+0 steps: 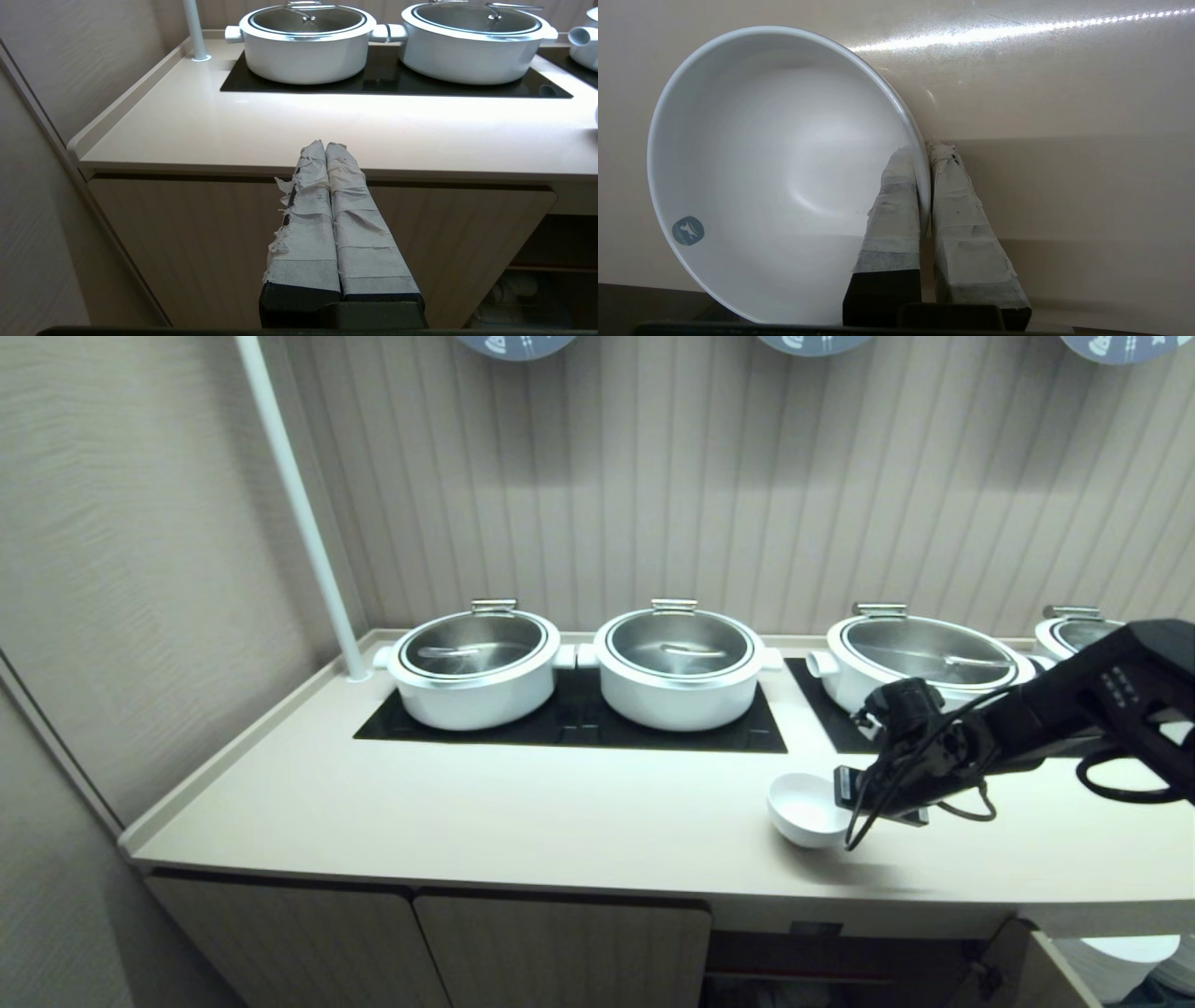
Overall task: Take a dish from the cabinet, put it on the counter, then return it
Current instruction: Place it on the table
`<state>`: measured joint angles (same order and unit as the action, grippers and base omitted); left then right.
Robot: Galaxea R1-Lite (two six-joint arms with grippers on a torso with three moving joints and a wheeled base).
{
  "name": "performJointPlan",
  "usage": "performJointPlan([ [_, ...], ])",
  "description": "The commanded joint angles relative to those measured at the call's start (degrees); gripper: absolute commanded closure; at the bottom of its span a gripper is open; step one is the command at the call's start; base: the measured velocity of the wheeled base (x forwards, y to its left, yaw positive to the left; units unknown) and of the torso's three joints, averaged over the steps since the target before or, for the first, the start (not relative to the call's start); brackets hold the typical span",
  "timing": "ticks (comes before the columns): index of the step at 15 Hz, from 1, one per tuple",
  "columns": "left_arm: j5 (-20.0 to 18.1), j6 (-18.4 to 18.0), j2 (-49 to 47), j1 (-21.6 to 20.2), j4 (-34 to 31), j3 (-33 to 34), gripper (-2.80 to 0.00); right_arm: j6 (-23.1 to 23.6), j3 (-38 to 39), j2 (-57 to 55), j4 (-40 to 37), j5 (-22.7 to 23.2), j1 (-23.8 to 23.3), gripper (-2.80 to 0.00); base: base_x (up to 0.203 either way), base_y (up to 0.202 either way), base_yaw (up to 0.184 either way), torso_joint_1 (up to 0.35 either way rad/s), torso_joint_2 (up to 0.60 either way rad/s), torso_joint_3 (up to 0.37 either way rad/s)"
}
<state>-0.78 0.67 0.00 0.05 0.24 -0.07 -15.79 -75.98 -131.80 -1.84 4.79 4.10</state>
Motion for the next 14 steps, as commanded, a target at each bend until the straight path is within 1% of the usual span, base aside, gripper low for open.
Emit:
performJointPlan([
  [1,0.0,0.0,0.0,0.0,0.0,0.0,0.0,-0.1,-0.1,-0.2,0.0,0.0,0.0,0.0,0.0,0.0,0.0,0.0,0.0,0.0],
  [9,0.0,0.0,0.0,0.0,0.0,0.0,0.0,-0.1,0.0,-0.3,-0.1,0.0,0.0,0.0,0.0,0.0,0.0,0.0,0.0,0.0],
  [10,0.0,0.0,0.0,0.0,0.0,0.1,0.0,-0.1,0.0,-0.3,-0.1,0.0,0.0,-2.8,0.0,0.0,0.0,0.0,0.0,0.0],
  [14,0.0,0.0,0.0,0.0,0.0,0.0,0.0,-0.6,-0.2,-0.3,0.3,0.0,0.0,-2.8,0.0,0.0,0.0,0.0,0.0,0.0],
])
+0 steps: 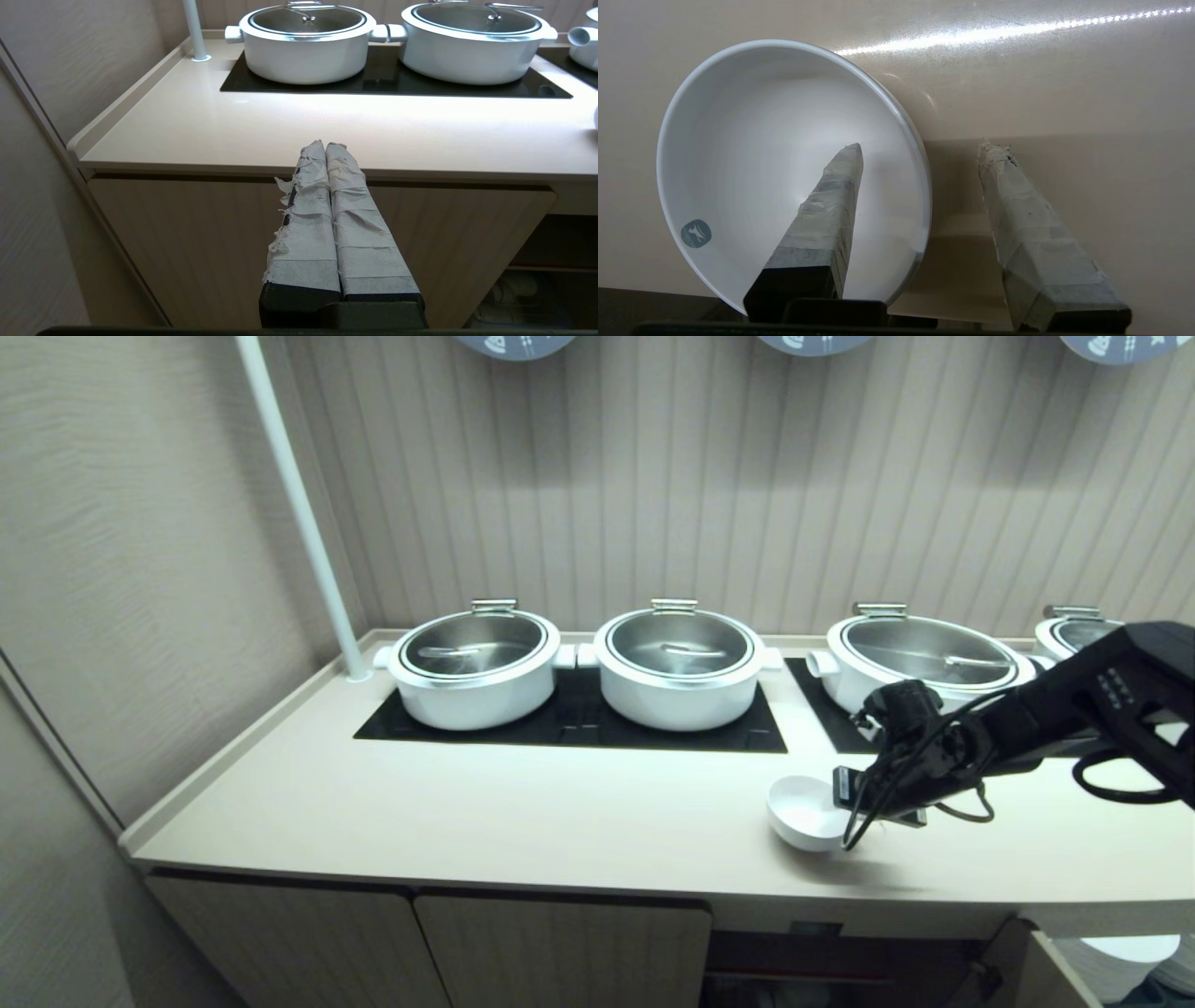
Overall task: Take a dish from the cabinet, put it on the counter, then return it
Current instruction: Place it on the table, then pick up the bowl from the table
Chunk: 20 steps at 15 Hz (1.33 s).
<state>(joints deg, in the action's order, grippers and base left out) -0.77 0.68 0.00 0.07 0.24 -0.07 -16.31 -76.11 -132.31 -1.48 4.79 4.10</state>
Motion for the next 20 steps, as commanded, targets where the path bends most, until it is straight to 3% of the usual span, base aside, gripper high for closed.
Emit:
performJointPlan([
  [1,0.0,0.0,0.0,0.0,0.0,0.0,0.0,-0.1,-0.1,0.2,0.1,0.0,0.0,-2.8,0.0,0.0,0.0,0.0,0.0,0.0],
  [19,0.0,0.0,0.0,-0.1,0.0,0.0,0.0,0.4,1.4,11.4,0.2,0.0,0.1,-2.8,0.0,0.0,0.0,0.0,0.0,0.0],
  [20,0.0,0.0,0.0,0.0,0.0,0.0,0.0,0.5,2.3,12.7,0.3,0.0,0.1,0.0,0.0,0.0,0.0,0.0,0.0,0.0],
])
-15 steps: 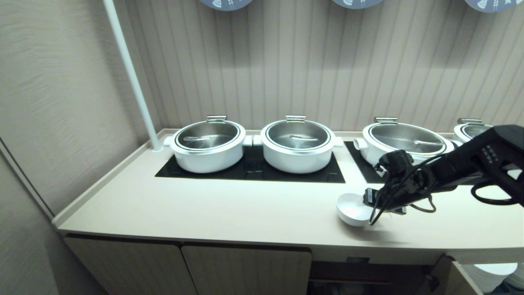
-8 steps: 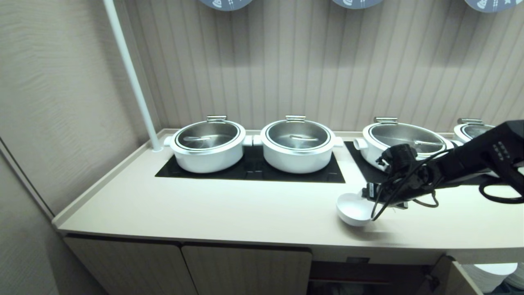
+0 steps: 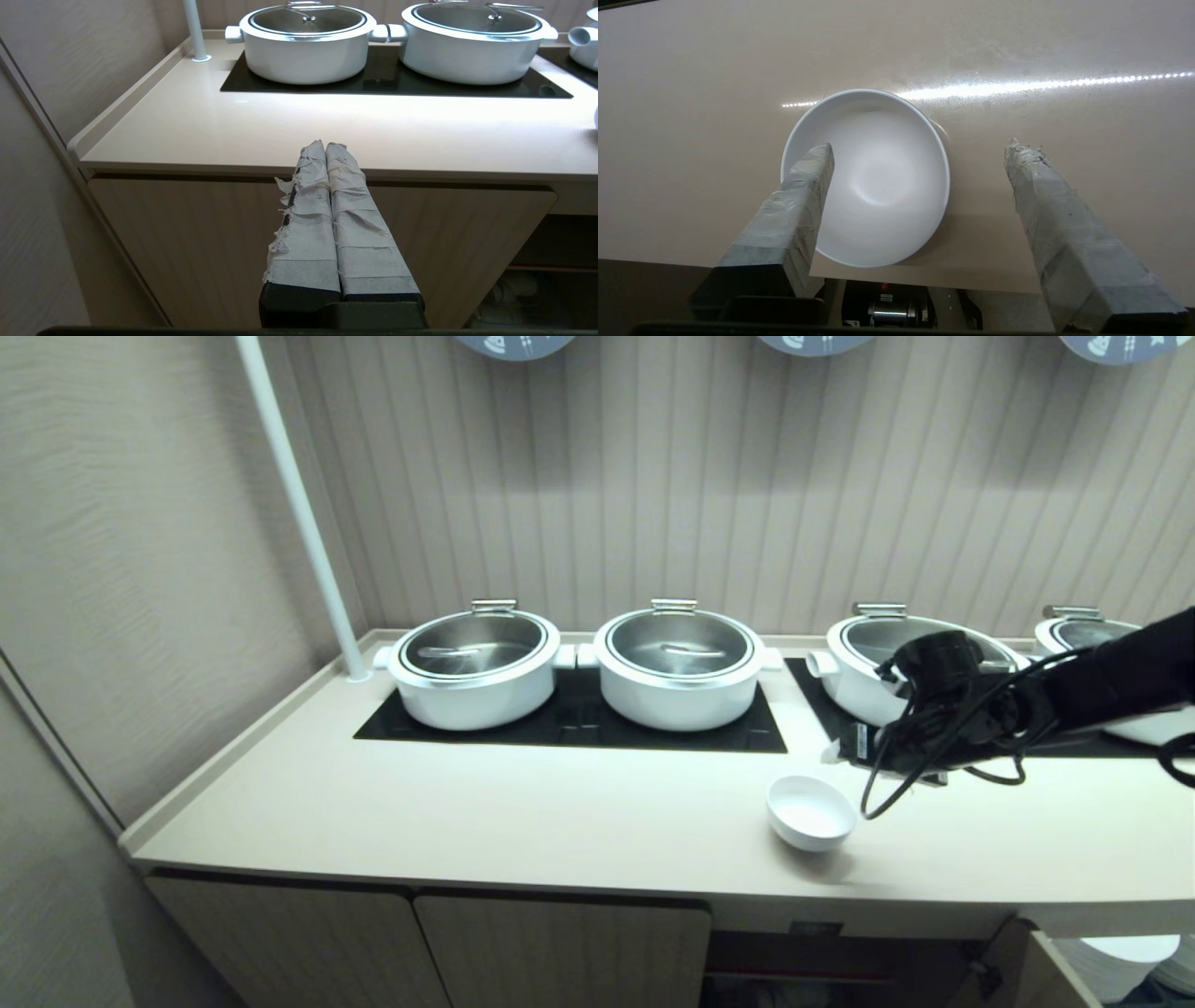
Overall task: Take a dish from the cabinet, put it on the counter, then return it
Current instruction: Pick up the bowl from the table
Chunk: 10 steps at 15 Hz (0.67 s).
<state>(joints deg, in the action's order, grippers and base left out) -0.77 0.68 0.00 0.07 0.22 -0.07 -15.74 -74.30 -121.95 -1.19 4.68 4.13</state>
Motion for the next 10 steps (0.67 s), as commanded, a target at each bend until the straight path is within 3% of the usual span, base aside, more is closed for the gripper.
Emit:
performJointPlan([
  [1,0.0,0.0,0.0,0.0,0.0,0.0,0.0,-0.1,1.5,3.7,0.0,0.0,0.1,0.0,0.0,0.0,0.0,0.0,0.0,0.0],
  [10,0.0,0.0,0.0,0.0,0.0,0.1,0.0,0.3,15.7,21.9,3.3,-0.3,0.4,0.0,0.0,0.0,0.0,0.0,0.0,0.0],
])
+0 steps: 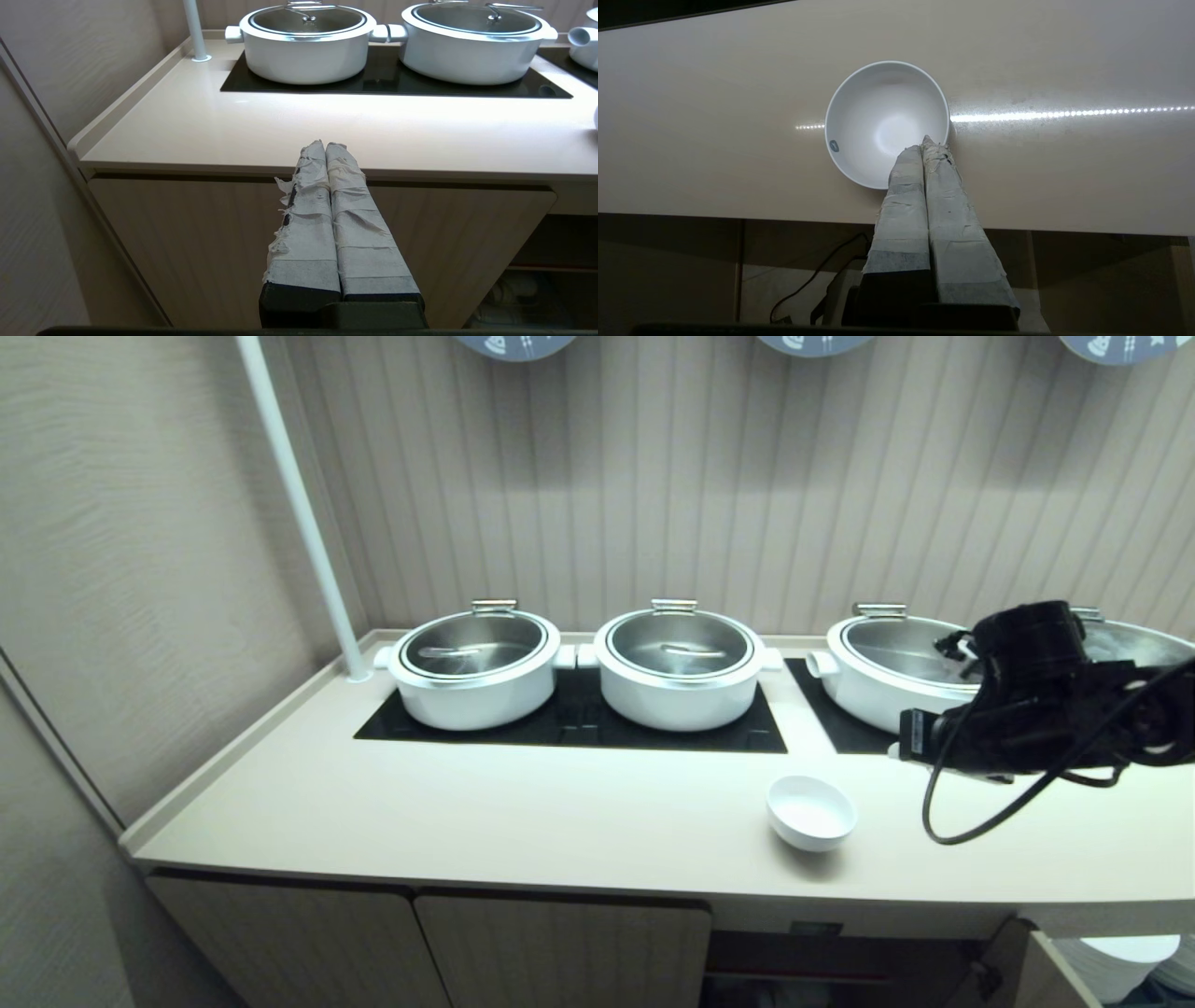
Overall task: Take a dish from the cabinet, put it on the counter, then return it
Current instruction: Pick up the bowl from the table
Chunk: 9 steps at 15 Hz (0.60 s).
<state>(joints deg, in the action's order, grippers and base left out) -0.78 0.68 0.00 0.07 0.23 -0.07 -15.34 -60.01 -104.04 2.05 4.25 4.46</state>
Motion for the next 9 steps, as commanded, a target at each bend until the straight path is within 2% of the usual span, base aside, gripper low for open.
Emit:
performJointPlan([
  [1,0.0,0.0,0.0,0.0,0.0,0.0,0.0,0.3,3.8,6.7,0.7,-0.6,0.1,0.0,0.0,0.0,0.0,0.0,0.0,0.0],
  [4,0.0,0.0,0.0,0.0,0.0,0.0,0.0,2.8,10.2,13.5,4.5,-7.2,0.2,0.0,0.0,0.0,0.0,0.0,0.0,0.0],
  [9,0.0,0.0,0.0,-0.1,0.0,0.0,0.0,3.4,25.5,27.6,8.9,-8.5,3.3,0.0,0.0,0.0,0.0,0.0,0.0,0.0],
])
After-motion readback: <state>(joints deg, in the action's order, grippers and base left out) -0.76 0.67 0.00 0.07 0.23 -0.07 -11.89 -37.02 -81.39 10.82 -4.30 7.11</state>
